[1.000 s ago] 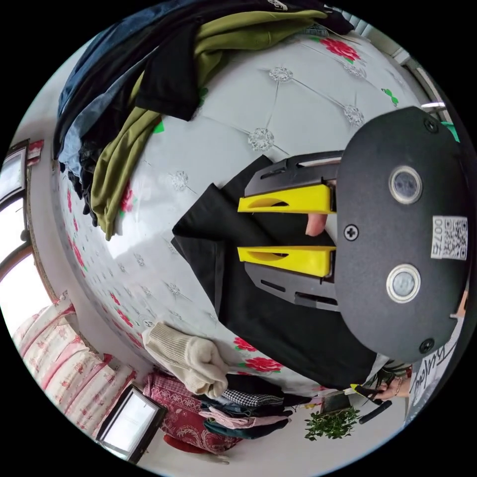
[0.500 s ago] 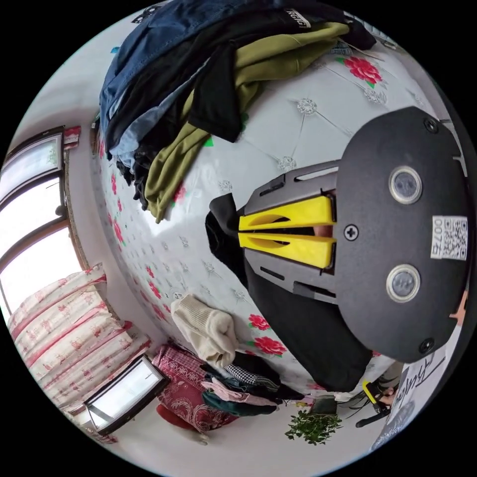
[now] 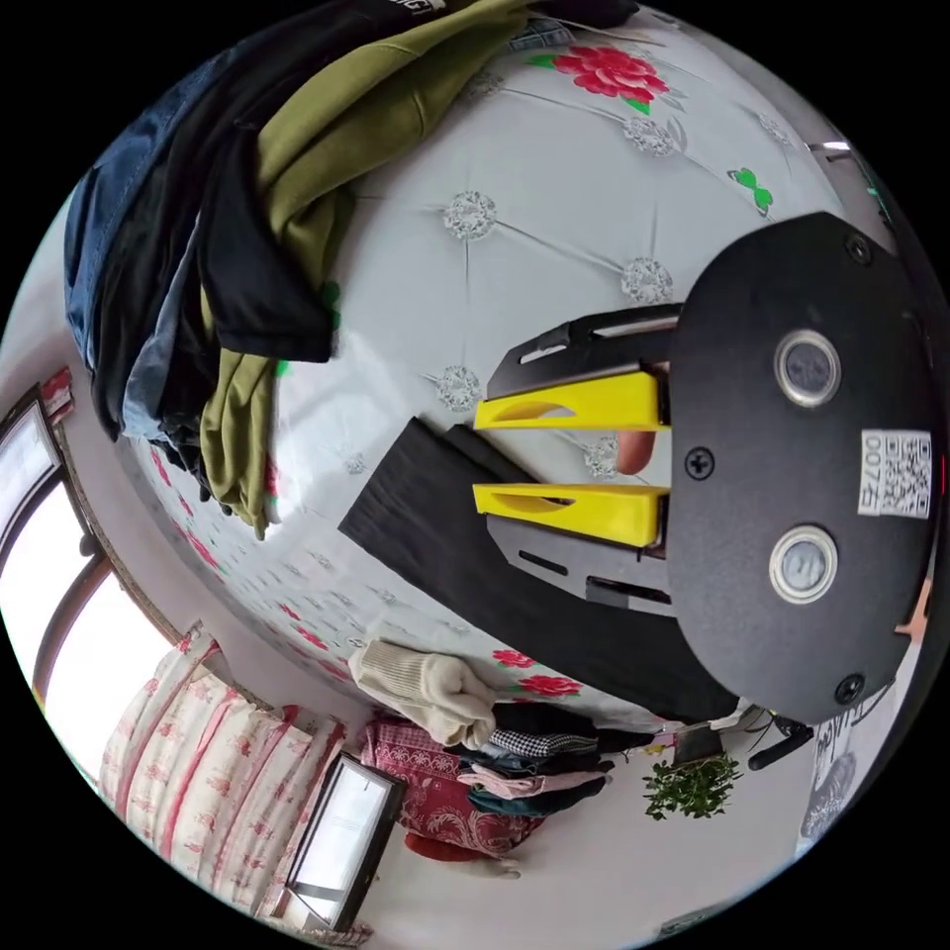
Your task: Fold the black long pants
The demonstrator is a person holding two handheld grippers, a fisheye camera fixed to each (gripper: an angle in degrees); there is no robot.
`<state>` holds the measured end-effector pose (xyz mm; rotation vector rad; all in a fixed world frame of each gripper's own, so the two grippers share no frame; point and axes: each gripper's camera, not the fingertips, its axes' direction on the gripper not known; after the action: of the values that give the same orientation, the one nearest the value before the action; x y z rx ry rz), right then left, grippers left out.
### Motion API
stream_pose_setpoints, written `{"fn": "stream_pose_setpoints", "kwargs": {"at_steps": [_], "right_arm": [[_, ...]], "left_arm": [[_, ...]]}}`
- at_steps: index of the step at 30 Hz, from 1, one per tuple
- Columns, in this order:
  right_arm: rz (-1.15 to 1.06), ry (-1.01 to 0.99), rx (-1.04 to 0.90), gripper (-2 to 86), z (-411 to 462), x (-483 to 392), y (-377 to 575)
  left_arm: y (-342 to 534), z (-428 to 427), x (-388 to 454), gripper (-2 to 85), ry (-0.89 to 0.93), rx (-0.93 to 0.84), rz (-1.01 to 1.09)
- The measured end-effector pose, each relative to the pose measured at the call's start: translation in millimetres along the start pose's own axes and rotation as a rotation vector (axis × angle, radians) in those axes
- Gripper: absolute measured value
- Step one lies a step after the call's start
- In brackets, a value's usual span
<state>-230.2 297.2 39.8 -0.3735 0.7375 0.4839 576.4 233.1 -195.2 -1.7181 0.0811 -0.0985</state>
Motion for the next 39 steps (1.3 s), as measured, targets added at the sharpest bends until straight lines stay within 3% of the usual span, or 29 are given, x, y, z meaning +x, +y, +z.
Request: {"fn": "stream_pose_setpoints", "kwargs": {"at_steps": [7, 10, 14, 17, 22, 30, 34, 39], "right_arm": [[-0.070, 0.110, -0.043, 1.2, 29, -14, -29], [-0.103, 0.163, -0.073, 0.3, 27, -15, -37], [-0.202, 0.055, -0.002, 0.0, -10, -16, -33], [-0.238, 0.025, -0.006, 0.1, -32, -4, -22], [-0.091, 0.071, -0.087, 2.5, -21, 49, -13], [0.124, -0.170, 0.051, 5.5, -37, 95, -14], [0.191, -0.209, 0.081, 2.0, -30, 102, -25], [0.352, -0.508, 0.105, 0.2, -31, 126, -25]], "left_arm": [[-34, 34, 27, 5.8, -0.200, -0.083, 0.141], [-42, 21, 14, 2.2, -0.159, -0.083, 0.121], [-28, -43, -16, 0.9, -0.033, -0.003, 0.075], [-10, -70, -28, 0.5, -0.056, 0.008, 0.102], [-11, -20, -59, 1.0, -0.042, -0.104, 0.012], [-32, -33, -98, 4.5, 0.028, -0.126, -0.047], [-7, -65, -142, 6.5, 0.182, -0.081, -0.142], [53, -122, -248, 9.4, 0.237, 0.059, -0.450]]}}
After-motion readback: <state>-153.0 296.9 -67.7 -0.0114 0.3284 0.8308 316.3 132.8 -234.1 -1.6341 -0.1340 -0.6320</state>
